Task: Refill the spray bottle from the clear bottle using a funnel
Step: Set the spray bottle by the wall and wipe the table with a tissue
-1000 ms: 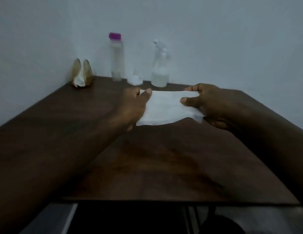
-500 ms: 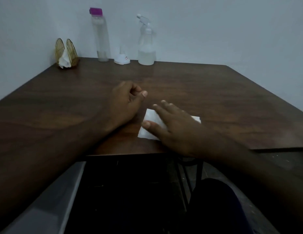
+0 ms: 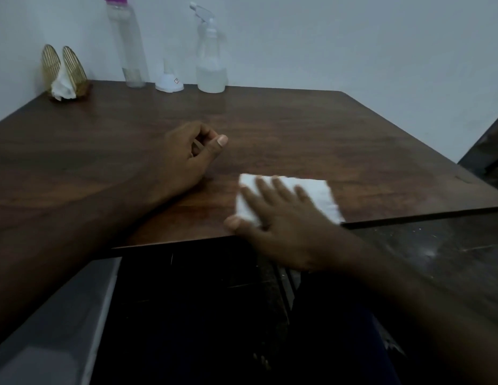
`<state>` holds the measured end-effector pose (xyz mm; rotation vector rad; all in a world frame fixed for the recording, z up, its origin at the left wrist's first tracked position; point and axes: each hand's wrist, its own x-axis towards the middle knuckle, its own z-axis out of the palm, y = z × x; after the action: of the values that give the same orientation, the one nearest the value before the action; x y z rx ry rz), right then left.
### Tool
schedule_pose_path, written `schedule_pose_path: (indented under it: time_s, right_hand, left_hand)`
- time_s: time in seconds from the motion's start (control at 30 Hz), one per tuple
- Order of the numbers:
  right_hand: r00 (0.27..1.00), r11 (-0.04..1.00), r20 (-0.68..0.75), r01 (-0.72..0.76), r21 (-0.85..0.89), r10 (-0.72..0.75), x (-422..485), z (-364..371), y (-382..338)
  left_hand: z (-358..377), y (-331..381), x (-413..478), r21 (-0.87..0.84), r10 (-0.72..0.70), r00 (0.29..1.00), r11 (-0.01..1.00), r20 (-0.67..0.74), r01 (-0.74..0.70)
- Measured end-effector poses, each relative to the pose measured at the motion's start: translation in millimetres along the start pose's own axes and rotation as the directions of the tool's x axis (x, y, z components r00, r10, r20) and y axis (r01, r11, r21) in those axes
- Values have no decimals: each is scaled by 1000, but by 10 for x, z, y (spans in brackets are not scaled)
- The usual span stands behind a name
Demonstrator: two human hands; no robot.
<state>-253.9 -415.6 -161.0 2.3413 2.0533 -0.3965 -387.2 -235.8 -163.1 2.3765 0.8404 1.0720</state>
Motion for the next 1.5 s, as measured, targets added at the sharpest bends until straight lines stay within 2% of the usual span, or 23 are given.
schedule_pose_path:
  time_s: [0.07,0.1,0.17,0.23,0.27,0.33,0.43,0.5,0.63,0.7,0.77,0.9,0.97,1.03,1.1,1.17,1.3,1.4,1.47,1.5]
  right_hand:
    - [994,994,19,110,1,-110,4,18,-73]
    - [994,994,19,109,-15,-109,5,-19,40]
    - [1000,998,9,-30,-48,30,7,-123,422]
    - [975,973,-11,-224,-60,224,20,-211,712]
    - [964,962,-9,-267,-61,267,45,-217,721]
    - [977,977,14,-210,-38,211,84,-165,508]
    - [999,1000,39,11,4,-11,82,-90,172]
    - [997,999,57,41,21,-42,44,-116,236]
    - [981,982,33,-189,-20,190,15,-209,706]
    - [962,962,17,-272,-14,273,36,-211,732]
    - [978,978,18,-208,-1,208,55,-155,525]
    - [997,998,65,43,37,-45,92,-68,120]
    - [997,992,60,41,120,-49,85,-138,178]
    - [1000,979,24,-23,202,19,107,-195,288]
    - [996,987,37,-87,138,83,152,-199,318]
    - [995,995,52,-85,48,82,259,-135,211]
    - [994,995,-44,100,2,-100,435,-13,-155]
    - [982,982,-24,188,-31,-189,464,-27,-147]
    - [989,988,16,150,-39,-149,509,-100,80]
    - [996,995,21,85,-43,-84,544,-155,243]
  left_hand:
    - [16,36,27,11,0,1000,1000,31,0]
    - [25,39,30,14,-2,999,1000,49,1]
    - [29,35,32,10,1,998,1000,69,-2]
    - [22,32,35,-1,4,997,1000,72,-4]
    - [26,22,45,-2,8,997,1000,72,-8]
    - [69,11,85,-7,7,998,1000,68,-6]
    - [157,21,182,-20,-1,997,1000,80,3]
    - [197,24,242,-2,20,996,1000,91,-20]
    - [218,-19,424,1,27,995,1000,95,-27]
    - [229,-68,546,-56,12,998,998,65,-8]
    - [257,-93,667,-98,12,999,995,34,-9]
    - [354,-145,805,-69,10,999,998,48,-6]
    - [401,-211,773,-63,-16,998,998,67,20]
    - [415,-264,754,-106,-60,996,992,62,67]
    - [411,-268,773,-185,-121,992,974,46,128]
    - [415,-269,793,-251,-167,985,953,34,170]
    - [384,-321,820,-359,-238,971,906,7,224]
    - [371,-355,811,-353,-251,968,905,11,239]
    - [377,-352,788,-388,-248,969,894,-11,224]
    - [372,-345,782,-380,-238,971,899,-10,217]
